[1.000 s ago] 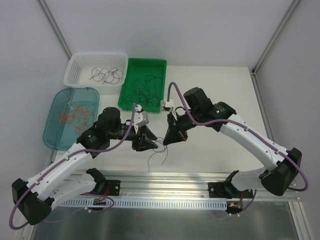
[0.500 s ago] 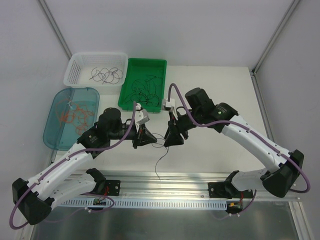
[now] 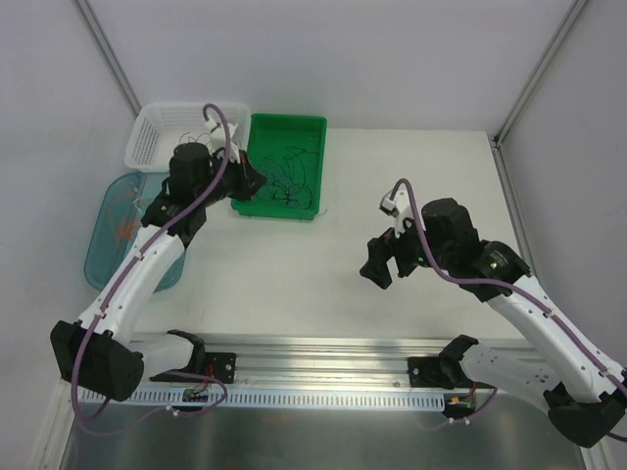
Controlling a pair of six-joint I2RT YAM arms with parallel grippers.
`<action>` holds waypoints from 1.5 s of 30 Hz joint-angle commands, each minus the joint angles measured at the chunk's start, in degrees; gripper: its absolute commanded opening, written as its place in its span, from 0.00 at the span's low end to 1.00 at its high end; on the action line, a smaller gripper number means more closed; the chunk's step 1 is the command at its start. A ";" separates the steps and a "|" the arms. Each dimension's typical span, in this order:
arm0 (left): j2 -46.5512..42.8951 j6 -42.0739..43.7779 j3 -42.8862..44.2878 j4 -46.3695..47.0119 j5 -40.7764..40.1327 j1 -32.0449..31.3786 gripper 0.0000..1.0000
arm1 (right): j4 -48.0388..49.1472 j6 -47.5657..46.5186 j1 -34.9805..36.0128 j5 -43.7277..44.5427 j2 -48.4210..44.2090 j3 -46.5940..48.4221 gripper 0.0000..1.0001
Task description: Untangle the cables
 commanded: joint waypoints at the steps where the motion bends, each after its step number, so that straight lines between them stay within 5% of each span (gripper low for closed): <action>1: 4.63 -4.91 9.22 1.55 -9.31 6.28 0.02 | 0.96 5.22 -0.57 9.93 -2.90 -2.90 0.97; 7: 20.00 -10.54 23.90 1.63 -18.27 17.35 0.02 | 3.25 8.83 -0.57 7.57 -5.54 -7.03 0.97; 14: 40.73 -15.03 40.97 1.63 -19.43 26.32 0.05 | 4.21 11.12 -0.66 6.34 -6.51 -10.01 0.97; 16: 44.00 -14.59 45.70 1.63 -19.88 27.65 0.25 | 4.48 11.65 -0.66 6.16 -6.69 -10.64 0.97; 17: 46.54 -14.42 46.86 1.55 -19.88 28.70 0.53 | 4.39 11.65 -0.57 6.25 -6.69 -10.90 0.97; 21: 46.40 -14.25 46.44 1.55 -18.82 30.38 0.92 | 3.25 11.03 -0.57 9.40 -6.77 -10.29 0.97; 25: 38.94 -11.34 36.37 1.20 -15.32 30.38 0.99 | 0.98 11.47 -0.66 15.45 -6.95 -8.97 0.97; 33: 5.55 -5.64 8.50 -9.57 -9.78 30.38 0.99 | -3.25 13.67 -0.57 31.97 -10.55 -6.16 0.97; 40: -23.36 -2.20 2.50 -25.51 -7.84 30.38 0.99 | -8.43 17.62 -0.74 45.44 -18.37 -5.28 0.97; 45: -38.75 -4.56 2.16 -35.72 -14.87 24.59 0.99 | -12.65 22.10 -0.74 53.08 -25.04 -5.19 0.97</action>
